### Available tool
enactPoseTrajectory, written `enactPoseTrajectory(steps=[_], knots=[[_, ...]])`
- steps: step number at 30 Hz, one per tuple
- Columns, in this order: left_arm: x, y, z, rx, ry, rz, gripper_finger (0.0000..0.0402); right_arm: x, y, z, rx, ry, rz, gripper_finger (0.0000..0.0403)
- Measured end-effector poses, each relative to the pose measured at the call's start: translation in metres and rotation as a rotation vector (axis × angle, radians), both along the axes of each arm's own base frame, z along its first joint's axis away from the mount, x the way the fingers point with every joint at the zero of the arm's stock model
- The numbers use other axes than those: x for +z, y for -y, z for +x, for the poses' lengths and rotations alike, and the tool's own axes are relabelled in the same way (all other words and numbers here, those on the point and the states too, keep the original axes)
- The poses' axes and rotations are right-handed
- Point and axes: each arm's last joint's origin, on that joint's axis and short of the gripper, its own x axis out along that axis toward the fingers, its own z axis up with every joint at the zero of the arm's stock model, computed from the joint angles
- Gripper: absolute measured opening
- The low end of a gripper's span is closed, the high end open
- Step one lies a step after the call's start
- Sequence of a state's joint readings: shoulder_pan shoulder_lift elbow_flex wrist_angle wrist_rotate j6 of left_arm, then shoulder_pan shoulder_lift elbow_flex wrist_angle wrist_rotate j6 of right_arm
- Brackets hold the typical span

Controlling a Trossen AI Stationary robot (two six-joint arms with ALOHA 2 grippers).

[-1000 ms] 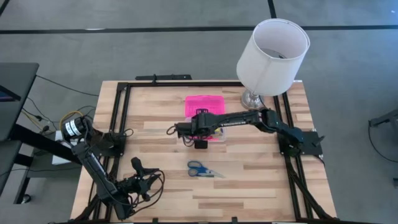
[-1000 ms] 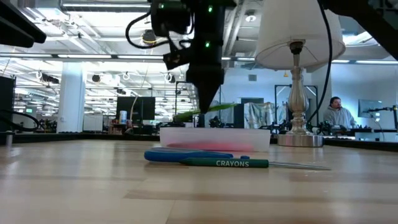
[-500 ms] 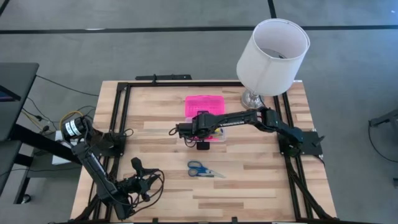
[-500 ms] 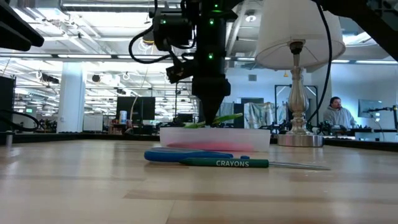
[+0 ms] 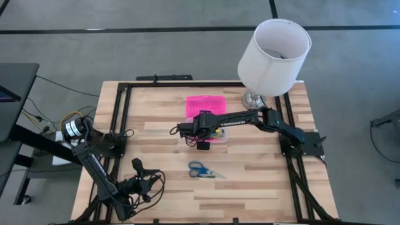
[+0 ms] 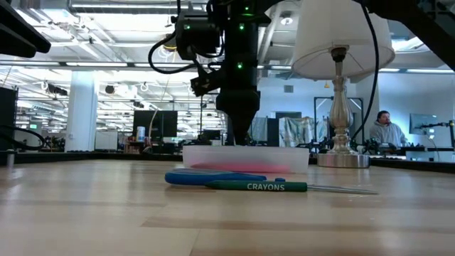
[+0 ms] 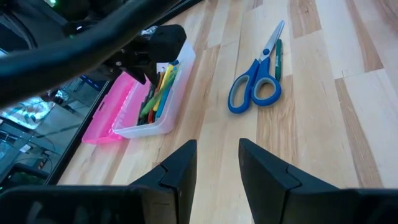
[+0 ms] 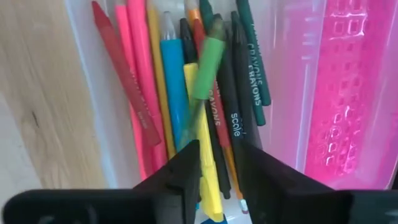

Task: Pick & place school supplies into a supply box
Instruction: Put the scissors into the supply box

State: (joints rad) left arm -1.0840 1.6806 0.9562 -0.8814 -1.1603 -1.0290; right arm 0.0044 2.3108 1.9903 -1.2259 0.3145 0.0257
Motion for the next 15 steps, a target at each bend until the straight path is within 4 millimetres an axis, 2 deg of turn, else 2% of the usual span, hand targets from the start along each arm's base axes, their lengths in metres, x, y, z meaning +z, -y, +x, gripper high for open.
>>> enactPoseTrajectory(steps=[3, 6, 12, 15], knots=[[0.0, 0.0, 0.0, 0.0, 0.0, 0.0, 0.0114, 0.0, -0.003, 0.0, 0.005, -0.001, 0.0, 0.011], [0.0, 0.0, 0.0, 0.0, 0.001, 0.001, 0.0114, 0.009, -0.014, -0.004, 0.03, -0.003, -0.005, 0.0112], [0.0, 0.0, 0.0, 0.0, 0.007, 0.004, 0.0114, 0.051, -0.051, -0.022, 0.074, 0.061, 0.002, 0.0113], [0.0, 0.0, 0.0, 0.0, 0.015, 0.007, 0.0114, 0.075, -0.078, -0.034, 0.105, 0.126, 0.014, 0.0113]])
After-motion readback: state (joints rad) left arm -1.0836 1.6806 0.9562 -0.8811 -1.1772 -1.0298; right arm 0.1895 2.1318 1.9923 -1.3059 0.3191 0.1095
